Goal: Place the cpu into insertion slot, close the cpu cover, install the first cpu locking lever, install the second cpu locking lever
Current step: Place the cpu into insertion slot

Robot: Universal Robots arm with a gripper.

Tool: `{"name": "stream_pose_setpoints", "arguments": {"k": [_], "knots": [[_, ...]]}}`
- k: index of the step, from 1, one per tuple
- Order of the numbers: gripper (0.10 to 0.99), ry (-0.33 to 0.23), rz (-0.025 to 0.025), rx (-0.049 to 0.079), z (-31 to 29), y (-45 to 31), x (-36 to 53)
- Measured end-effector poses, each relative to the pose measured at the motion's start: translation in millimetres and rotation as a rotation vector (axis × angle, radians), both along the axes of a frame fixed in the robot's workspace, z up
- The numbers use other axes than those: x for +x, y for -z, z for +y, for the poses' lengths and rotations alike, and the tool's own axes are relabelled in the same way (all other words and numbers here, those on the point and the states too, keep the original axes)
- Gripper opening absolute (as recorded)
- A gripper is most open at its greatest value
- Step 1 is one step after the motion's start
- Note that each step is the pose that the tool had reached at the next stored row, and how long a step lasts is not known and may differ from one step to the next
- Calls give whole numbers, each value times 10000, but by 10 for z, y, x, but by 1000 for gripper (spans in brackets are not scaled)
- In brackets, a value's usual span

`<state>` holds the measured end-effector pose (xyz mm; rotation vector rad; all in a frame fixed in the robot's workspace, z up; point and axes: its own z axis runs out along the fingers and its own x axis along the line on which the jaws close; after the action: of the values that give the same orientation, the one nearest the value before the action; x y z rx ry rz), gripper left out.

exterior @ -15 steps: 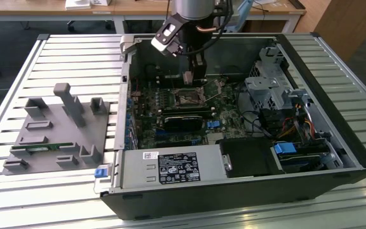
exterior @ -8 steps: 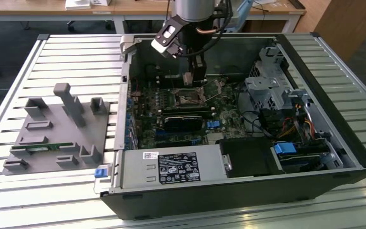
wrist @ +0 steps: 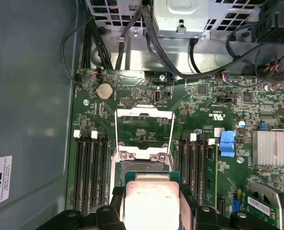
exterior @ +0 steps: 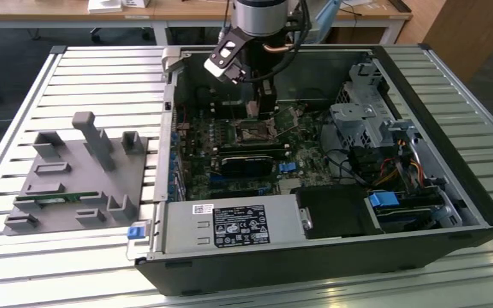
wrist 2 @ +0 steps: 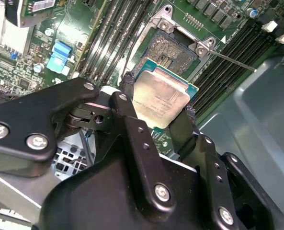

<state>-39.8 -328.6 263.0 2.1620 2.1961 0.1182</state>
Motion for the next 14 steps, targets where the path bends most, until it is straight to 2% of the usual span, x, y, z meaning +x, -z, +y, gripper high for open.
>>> {"name": "stream_pose_setpoints", "arguments": {"k": [5,14], "knots": [[541,-2,1,-2,28,89,1],[541,-156,8,-10,45,197,0]]}}
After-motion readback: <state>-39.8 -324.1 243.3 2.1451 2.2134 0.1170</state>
